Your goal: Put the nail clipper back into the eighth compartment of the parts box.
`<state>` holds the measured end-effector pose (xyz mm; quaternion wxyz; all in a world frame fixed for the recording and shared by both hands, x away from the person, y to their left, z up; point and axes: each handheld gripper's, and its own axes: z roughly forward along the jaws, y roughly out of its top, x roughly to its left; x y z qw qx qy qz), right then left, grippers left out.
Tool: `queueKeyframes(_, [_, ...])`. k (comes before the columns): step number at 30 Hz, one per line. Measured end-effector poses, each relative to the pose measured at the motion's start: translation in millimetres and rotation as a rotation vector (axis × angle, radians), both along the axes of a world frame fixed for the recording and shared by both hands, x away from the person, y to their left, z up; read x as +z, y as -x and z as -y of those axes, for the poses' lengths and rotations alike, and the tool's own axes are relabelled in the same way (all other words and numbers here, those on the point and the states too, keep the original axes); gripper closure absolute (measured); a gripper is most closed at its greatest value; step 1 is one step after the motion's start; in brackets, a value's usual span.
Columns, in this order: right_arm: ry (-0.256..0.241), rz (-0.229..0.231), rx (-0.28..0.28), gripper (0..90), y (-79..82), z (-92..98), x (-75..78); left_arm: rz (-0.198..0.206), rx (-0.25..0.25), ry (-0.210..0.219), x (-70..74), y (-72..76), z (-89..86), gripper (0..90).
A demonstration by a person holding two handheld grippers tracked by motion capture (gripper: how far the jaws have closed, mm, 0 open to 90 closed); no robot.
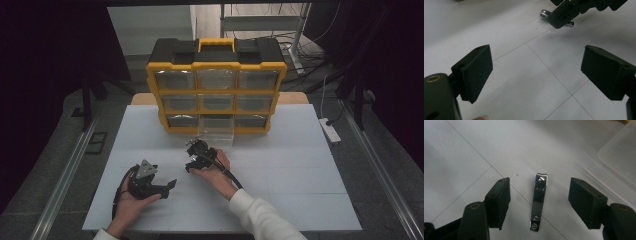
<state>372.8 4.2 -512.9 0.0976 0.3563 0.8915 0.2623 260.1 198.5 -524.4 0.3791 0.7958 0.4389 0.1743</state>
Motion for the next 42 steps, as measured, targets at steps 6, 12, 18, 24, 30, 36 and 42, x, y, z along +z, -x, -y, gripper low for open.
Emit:
queueKeyframes(6, [0.007, 0.000, 0.006, 42.1, -1.5, -2.1, -2.4, 0.001, 0.000, 0.001, 0.1, 0.2, -0.2, 11.1])
queueKeyframes(12, [0.016, 0.007, 0.010, 50.2, -0.9, -4.0, -3.3, 0.001, -0.001, 0.000, 0.1, 0.2, -0.2, 11.1])
queueKeyframes(18, [0.030, 0.001, 0.008, 56.4, -1.7, -3.5, -5.8, 0.003, 0.001, 0.001, 0.1, 0.3, -0.4, 11.1])
queueKeyframes(24, [0.040, 0.011, 0.003, 61.7, -2.1, -3.3, -5.7, 0.002, -0.001, 0.000, 0.1, 0.4, 0.0, 11.1])
queueKeyframes(30, [0.036, 0.013, -0.002, 71.9, -2.2, -2.9, -5.6, 0.002, -0.001, -0.003, 0.0, 0.4, 0.3, 11.1])
queueKeyframes(36, [0.031, 0.012, -0.011, 78.5, -1.1, -4.0, -5.6, 0.002, -0.002, -0.004, -0.1, 0.6, 0.4, 11.1])
queueKeyframes(42, [0.030, 0.013, -0.014, 78.9, -0.8, -4.2, -5.6, 0.002, -0.002, -0.005, -0.3, 0.5, 0.3, 11.1])
